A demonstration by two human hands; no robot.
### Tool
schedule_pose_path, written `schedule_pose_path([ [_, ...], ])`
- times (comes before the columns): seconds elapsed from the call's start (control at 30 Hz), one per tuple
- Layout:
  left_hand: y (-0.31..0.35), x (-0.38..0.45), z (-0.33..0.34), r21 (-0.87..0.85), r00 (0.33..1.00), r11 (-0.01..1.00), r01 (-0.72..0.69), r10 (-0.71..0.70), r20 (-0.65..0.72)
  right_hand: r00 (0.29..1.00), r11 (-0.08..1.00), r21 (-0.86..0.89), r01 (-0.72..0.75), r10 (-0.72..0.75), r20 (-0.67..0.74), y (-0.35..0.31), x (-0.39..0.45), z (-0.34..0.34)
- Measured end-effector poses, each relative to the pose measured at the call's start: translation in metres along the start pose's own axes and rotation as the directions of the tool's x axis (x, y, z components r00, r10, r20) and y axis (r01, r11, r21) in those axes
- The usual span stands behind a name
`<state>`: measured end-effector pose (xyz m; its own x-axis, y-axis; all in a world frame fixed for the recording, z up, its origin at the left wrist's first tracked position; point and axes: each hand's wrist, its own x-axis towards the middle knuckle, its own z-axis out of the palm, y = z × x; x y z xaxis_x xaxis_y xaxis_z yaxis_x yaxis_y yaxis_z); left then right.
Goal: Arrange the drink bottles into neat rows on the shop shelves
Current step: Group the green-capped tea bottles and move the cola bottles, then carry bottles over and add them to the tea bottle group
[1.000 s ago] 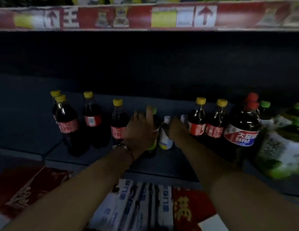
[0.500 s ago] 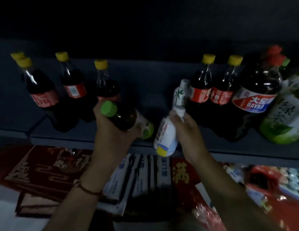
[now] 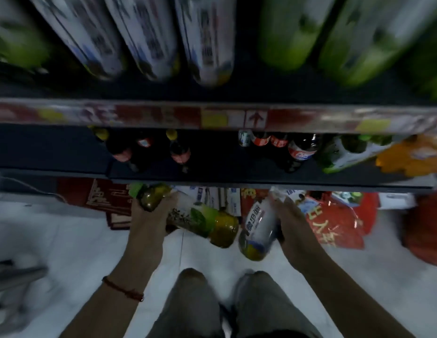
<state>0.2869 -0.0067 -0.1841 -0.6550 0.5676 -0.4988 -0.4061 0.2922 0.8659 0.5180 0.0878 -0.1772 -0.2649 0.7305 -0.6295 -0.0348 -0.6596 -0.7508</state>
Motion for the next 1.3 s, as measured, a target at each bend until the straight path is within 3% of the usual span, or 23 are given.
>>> schedule_pose_path([
  [0.13, 0.099, -0.065, 0.012, 0.179, 0.960, 0.949, -0.259, 0.233, 0.152, 0.965, 0.962, -0.185, 0.200, -0.161, 0.206, -0.079, -0.080, 0.017],
  [0.27, 0.169, -0.109, 0.012, 0.332, 0.872, 0.809, -0.484, 0.413, 0.264, 0.913, 0.898, -0.238, 0.371, -0.306, 0.271, -0.134, -0.116, 0.042],
  [0.4, 0.219, -0.119, -0.007, 0.349, 0.829, 0.752, -0.559, 0.490, 0.271, 0.880, 0.855, -0.232, 0.465, -0.418, 0.225, -0.168, -0.119, 0.075],
  [0.53, 0.277, -0.094, -0.030, 0.301, 0.745, 0.682, -0.666, 0.592, 0.307, 0.804, 0.753, -0.289, 0.591, -0.577, 0.142, -0.194, -0.105, 0.113],
  [0.63, 0.328, -0.074, -0.038, 0.248, 0.685, 0.638, -0.729, 0.670, 0.287, 0.717, 0.637, -0.417, 0.649, -0.694, 0.056, -0.212, -0.092, 0.137],
  [0.73, 0.376, -0.056, -0.038, 0.239, 0.620, 0.573, -0.784, 0.732, 0.282, 0.606, 0.458, -0.590, 0.665, -0.793, 0.067, -0.221, -0.072, 0.147],
  [0.83, 0.420, -0.039, -0.028, 0.280, 0.574, 0.504, -0.817, 0.757, 0.313, 0.548, 0.389, -0.664, 0.638, -0.836, 0.037, -0.218, -0.051, 0.145],
  [0.93, 0.452, -0.012, -0.012, 0.294, 0.540, 0.455, -0.841, 0.735, 0.409, 0.567, 0.431, -0.647, 0.629, -0.824, 0.002, -0.211, -0.039, 0.143],
  [1.13, 0.465, 0.043, 0.020, 0.286, 0.560, 0.483, -0.827, 0.667, 0.491, 0.558, 0.412, -0.730, 0.545, -0.828, -0.050, -0.206, -0.029, 0.142],
  [1.3, 0.478, 0.059, 0.028, 0.317, 0.476, 0.358, -0.878, 0.588, 0.654, 0.521, 0.424, -0.732, 0.533, -0.846, -0.110, -0.208, -0.034, 0.156],
])
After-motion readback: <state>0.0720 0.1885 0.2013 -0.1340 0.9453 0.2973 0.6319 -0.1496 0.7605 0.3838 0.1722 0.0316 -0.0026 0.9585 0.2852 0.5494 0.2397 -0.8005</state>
